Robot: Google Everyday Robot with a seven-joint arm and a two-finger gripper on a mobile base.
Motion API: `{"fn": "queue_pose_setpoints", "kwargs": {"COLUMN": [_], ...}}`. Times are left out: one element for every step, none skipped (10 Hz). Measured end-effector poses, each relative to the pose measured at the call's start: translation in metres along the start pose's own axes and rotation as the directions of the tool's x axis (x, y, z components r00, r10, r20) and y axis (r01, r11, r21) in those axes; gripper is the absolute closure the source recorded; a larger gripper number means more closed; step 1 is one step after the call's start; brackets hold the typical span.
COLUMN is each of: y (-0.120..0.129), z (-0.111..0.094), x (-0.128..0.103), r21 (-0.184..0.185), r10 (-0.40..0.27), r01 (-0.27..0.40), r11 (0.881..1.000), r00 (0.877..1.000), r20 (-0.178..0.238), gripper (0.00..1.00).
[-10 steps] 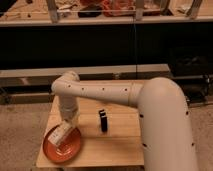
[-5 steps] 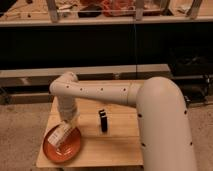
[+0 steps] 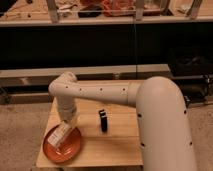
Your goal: Place the bottle in the ceramic bowl
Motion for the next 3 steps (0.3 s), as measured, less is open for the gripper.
{"fn": "queue_pose_setpoints", "kwargs": {"y": [0.0, 0.0001, 0.0006], "z": [0.0004, 0.0, -0.0001], "x": [-0.0006, -0.001, -0.0012], "r21": [-0.001, -0.002, -0.003], "r10": [-0.002, -0.004, -0.005], "r01": [0.002, 0.004, 0.005], "r11": [1.0, 1.0, 1.0], "r00": [1.0, 1.0, 1.0], "r20": [-0.001, -0.004, -0.008], "gripper": [0.72, 0.72, 0.72]}}
